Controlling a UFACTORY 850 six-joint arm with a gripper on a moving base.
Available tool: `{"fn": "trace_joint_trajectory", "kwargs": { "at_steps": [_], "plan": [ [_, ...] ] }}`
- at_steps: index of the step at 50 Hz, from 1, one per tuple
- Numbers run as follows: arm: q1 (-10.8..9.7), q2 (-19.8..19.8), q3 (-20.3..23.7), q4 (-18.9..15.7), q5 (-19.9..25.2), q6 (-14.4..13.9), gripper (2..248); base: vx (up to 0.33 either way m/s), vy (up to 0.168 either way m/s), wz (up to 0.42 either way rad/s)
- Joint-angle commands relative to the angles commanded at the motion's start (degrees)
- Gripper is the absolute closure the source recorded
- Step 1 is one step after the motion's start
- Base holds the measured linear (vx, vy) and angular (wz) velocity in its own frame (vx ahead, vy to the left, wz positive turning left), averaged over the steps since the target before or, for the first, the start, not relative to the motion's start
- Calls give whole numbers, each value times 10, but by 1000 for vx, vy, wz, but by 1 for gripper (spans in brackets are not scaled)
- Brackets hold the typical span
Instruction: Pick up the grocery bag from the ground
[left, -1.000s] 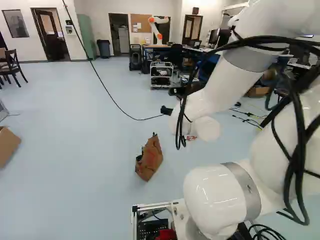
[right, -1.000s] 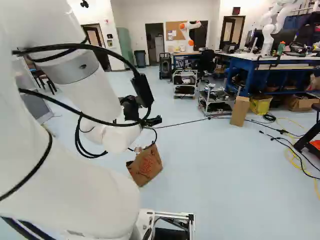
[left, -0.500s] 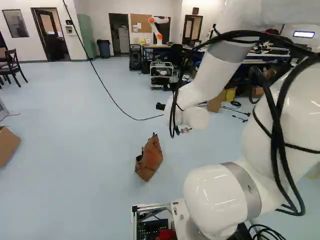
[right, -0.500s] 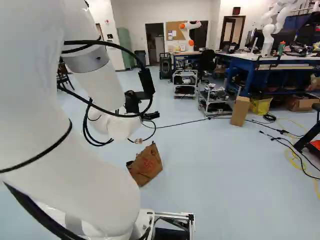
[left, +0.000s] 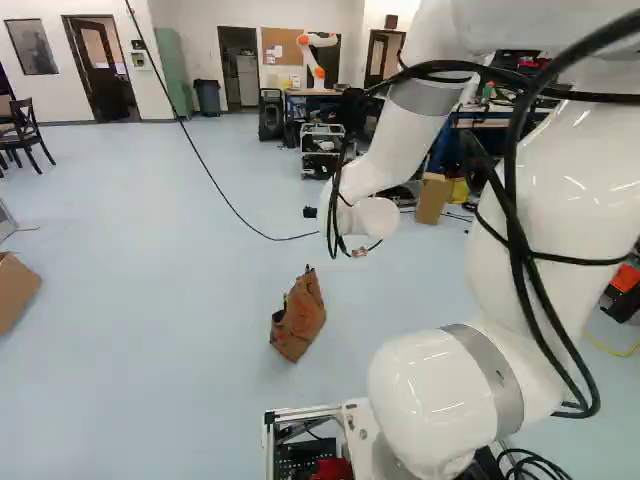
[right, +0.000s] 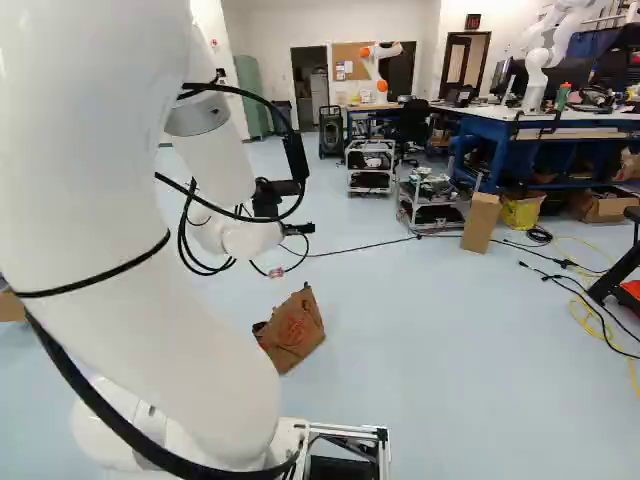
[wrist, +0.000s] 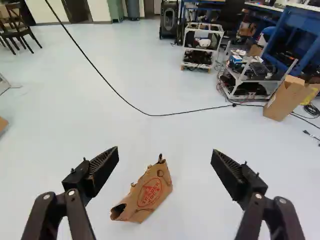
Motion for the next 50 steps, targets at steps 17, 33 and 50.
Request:
{"fn": "trace_joint_trajectory", "kwargs": {
  "at_steps": [17, 33, 50],
  "plan": [
    [13, -76, -61, 0, -67, 0, 3, 0, 0, 0],
    [24, -147, -121, 3, -127, 0, 3, 0, 0, 0],
    [40, -217, -183, 30, -169, 0, 3, 0, 0, 0]
  ]
}}
